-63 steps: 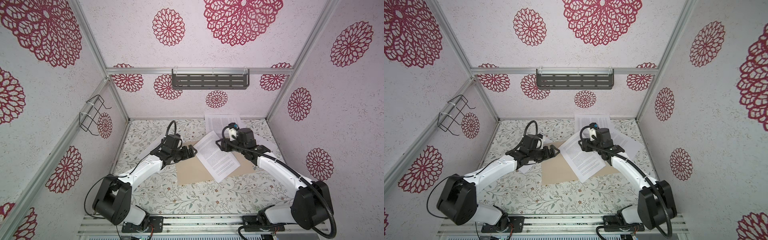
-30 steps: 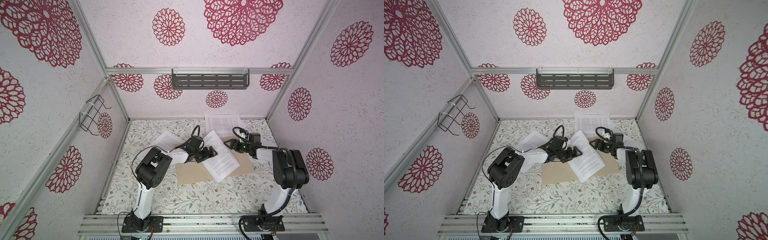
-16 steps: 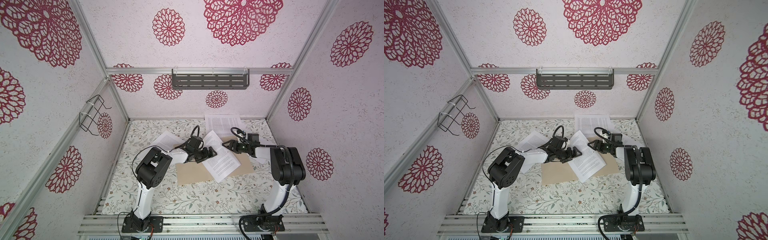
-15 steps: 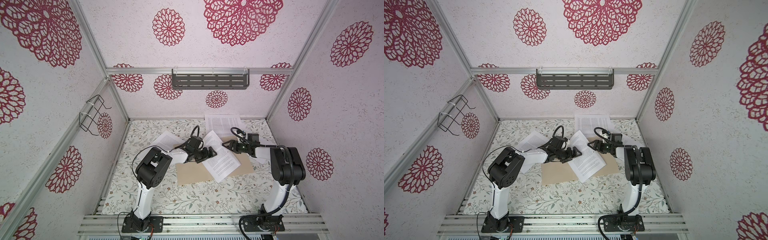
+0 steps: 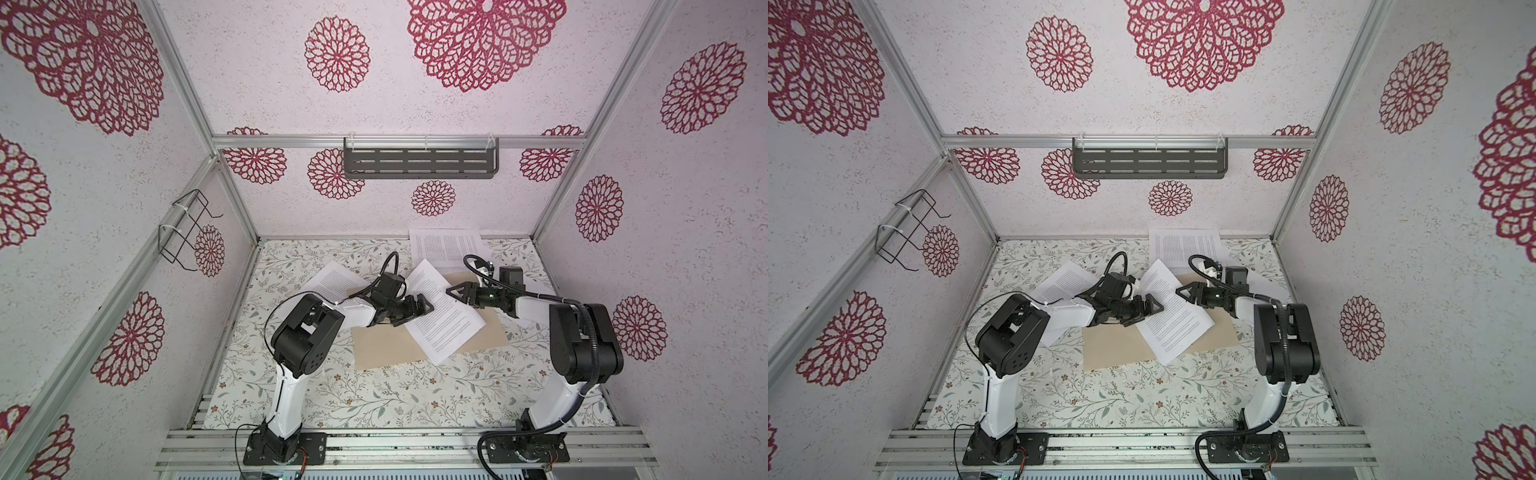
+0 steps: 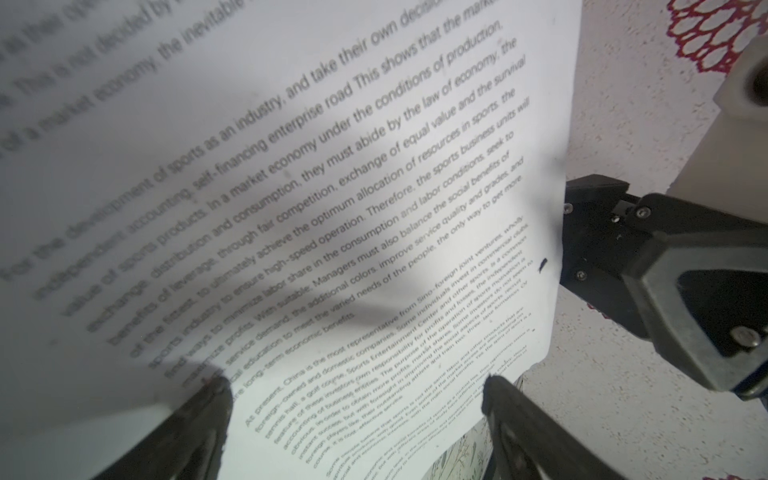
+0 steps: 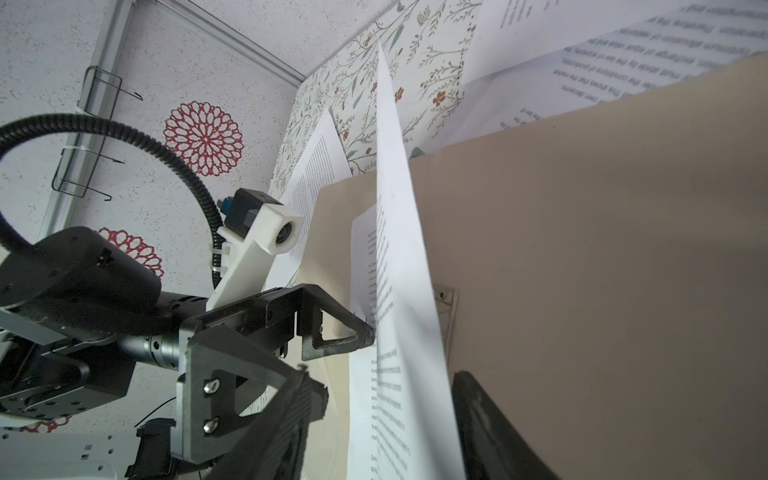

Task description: Put the files into the folder

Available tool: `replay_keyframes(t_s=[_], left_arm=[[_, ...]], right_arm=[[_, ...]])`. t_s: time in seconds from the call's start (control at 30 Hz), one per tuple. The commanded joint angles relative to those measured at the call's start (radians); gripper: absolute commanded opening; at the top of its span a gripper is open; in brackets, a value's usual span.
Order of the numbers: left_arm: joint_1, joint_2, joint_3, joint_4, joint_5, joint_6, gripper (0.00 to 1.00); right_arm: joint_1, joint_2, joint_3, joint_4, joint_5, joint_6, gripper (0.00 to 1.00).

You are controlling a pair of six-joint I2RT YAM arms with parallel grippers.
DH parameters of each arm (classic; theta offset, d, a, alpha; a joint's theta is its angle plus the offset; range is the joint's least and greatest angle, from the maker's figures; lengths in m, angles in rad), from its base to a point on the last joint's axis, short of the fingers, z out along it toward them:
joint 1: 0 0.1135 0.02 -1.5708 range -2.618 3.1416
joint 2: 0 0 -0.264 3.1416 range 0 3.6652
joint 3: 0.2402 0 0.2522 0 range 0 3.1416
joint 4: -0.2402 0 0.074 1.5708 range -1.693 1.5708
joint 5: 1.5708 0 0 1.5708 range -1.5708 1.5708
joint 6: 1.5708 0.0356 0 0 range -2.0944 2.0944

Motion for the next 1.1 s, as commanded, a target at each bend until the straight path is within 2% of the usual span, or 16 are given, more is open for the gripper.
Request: replay_keyframes(t_s=[0.0,0.17,0.4,0.5,0.57,0.73,0.9,1.07], left_arm=[[0.009,0.01,-0.027,-0.008,-0.01,0.018,0.98],[0.009,0.007,-0.033,-0.001,-0.013,0.017,0.98],[0.008,0.007,-0.039,0.003,-0.013,0.017,0.98],[0.008,0.002,-0.04,0.003,-0.016,0.019,0.98],[0.008,0.002,-0.04,0.003,-0.018,0.021,0.98],[0.008,-0.006,-0.037,0.002,-0.012,0.025,0.98],[0.01,-0.108,-0.008,-0.045,-0.009,0.069,0.97],[0.017,-0.303,-0.028,-0.088,-0.007,0.12,0.97]], right_arm=[[0.007,-0.046,0.052,-0.121,0.016,-0.097,0.55],[0.03,-0.03,0.102,-0.234,0.067,-0.161,0.5],[0.057,-0.002,0.167,-0.32,0.112,-0.204,0.35],[0.057,0.018,0.196,-0.353,0.126,-0.212,0.23],[0.058,0.03,0.209,-0.357,0.131,-0.207,0.19],[0.064,0.04,0.226,-0.365,0.14,-0.196,0.0],[0.067,-0.026,0.201,-0.353,0.185,-0.155,0.0],[0.079,-0.171,0.108,-0.266,0.239,-0.08,0.0]])
